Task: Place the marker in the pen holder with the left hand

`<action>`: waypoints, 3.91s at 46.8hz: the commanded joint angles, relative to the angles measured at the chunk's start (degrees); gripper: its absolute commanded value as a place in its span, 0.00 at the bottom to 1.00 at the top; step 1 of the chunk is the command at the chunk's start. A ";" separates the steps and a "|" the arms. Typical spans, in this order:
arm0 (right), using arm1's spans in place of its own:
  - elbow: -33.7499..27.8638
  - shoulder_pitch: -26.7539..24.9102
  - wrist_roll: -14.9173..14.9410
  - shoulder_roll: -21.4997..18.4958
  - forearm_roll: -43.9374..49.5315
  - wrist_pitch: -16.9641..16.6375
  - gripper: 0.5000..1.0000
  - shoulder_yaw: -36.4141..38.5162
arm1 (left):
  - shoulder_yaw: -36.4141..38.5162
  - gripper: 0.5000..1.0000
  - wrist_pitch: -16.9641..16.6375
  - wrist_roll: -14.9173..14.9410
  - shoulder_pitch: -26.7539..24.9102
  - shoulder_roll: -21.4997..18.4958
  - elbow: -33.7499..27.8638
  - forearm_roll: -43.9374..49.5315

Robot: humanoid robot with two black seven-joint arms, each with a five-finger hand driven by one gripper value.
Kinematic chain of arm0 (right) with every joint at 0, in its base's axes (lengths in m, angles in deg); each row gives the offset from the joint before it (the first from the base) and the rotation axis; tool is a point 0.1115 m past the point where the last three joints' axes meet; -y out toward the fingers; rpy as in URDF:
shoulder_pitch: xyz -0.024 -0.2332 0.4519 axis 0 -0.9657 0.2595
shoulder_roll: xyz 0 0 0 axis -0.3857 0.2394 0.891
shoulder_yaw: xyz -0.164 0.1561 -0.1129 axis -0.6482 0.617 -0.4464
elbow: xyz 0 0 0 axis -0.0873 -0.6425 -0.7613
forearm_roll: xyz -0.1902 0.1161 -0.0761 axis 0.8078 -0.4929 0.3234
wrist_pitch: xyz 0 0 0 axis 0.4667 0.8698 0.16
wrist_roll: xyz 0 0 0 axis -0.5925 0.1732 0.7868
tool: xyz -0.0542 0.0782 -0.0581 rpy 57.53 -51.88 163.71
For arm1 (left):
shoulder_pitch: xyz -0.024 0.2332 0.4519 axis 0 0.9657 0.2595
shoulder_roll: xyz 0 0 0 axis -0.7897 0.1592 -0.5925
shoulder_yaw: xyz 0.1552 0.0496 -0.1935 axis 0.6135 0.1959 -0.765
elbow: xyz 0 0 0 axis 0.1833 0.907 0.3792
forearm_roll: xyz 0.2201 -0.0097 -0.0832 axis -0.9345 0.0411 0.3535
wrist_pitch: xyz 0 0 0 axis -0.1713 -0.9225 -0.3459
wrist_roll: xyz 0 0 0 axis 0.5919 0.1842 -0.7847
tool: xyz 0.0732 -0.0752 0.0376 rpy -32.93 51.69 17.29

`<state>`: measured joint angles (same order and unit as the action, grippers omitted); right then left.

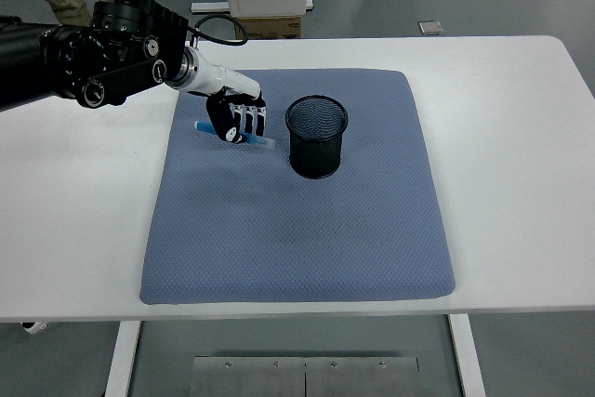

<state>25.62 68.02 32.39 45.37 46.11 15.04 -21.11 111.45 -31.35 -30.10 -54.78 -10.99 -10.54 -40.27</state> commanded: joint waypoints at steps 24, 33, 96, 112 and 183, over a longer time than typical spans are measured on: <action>-0.07 0.00 0.00 0.00 0.00 0.00 1.00 0.00 | -3.25 0.00 2.07 0.00 -3.17 -0.18 0.26 3.07; -0.07 0.00 0.00 0.00 0.00 0.00 1.00 0.00 | -4.74 0.00 2.16 0.00 -4.40 -0.09 0.26 4.04; 0.01 0.00 0.00 0.00 0.00 0.00 1.00 0.00 | -10.63 0.00 -1.70 -3.25 -1.24 3.87 0.26 28.64; 0.02 0.00 0.00 0.00 0.00 0.00 1.00 0.00 | -10.37 0.03 -1.79 -5.27 0.78 3.60 0.26 31.37; 0.02 0.00 0.00 0.00 0.00 0.00 1.00 0.00 | -37.69 1.00 -22.19 -6.15 19.41 -7.73 0.78 31.55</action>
<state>25.63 68.02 32.37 45.38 46.11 15.04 -21.11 79.24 -53.84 -36.27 -38.37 -17.53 -9.71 -8.79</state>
